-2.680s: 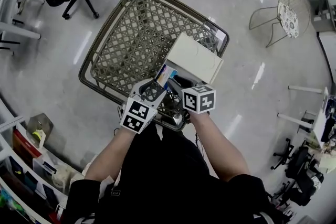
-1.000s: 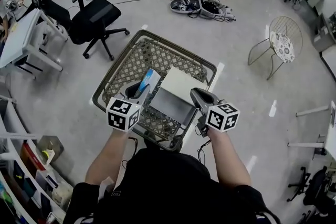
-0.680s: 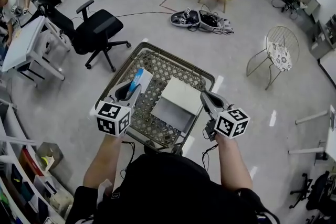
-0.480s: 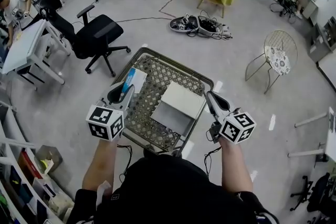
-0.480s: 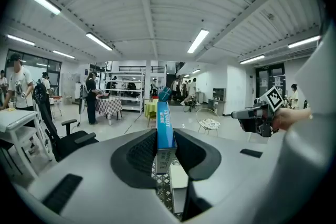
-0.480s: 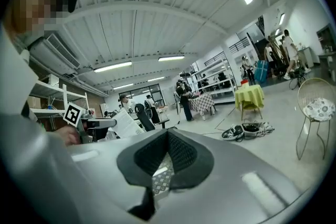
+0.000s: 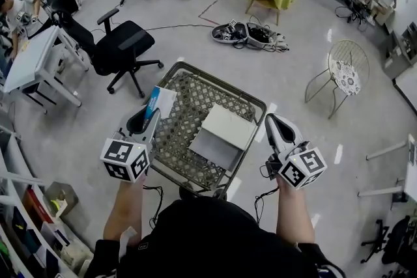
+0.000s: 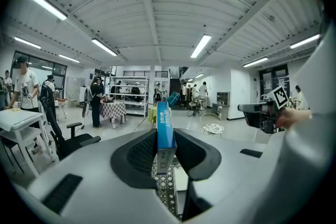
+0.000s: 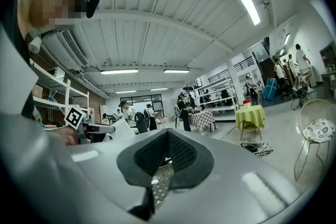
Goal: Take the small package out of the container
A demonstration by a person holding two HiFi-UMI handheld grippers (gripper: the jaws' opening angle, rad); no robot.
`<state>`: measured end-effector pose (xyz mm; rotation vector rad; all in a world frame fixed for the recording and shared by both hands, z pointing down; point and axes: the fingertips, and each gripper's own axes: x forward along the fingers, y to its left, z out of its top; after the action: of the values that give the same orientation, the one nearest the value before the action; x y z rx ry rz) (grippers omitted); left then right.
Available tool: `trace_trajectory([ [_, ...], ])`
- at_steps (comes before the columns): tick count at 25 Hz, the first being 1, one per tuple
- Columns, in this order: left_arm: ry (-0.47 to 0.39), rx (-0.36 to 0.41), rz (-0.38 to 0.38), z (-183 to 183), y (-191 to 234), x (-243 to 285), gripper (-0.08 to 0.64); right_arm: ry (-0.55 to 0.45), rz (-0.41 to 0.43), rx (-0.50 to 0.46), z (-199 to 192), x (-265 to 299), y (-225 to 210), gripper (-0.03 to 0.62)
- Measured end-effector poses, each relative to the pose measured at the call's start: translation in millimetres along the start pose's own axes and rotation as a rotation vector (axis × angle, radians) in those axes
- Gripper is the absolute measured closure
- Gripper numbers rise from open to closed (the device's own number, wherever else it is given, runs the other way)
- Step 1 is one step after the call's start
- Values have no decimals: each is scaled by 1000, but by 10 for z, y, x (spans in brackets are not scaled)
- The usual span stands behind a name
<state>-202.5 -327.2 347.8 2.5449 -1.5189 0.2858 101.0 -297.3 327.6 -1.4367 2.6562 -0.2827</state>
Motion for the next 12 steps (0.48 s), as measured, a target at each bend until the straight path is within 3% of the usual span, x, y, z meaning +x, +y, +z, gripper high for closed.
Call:
trace_trajectory([
  [12,-8,-4,4,-22,-30,124,466,-7,-29,-34,20,111,-22,584],
])
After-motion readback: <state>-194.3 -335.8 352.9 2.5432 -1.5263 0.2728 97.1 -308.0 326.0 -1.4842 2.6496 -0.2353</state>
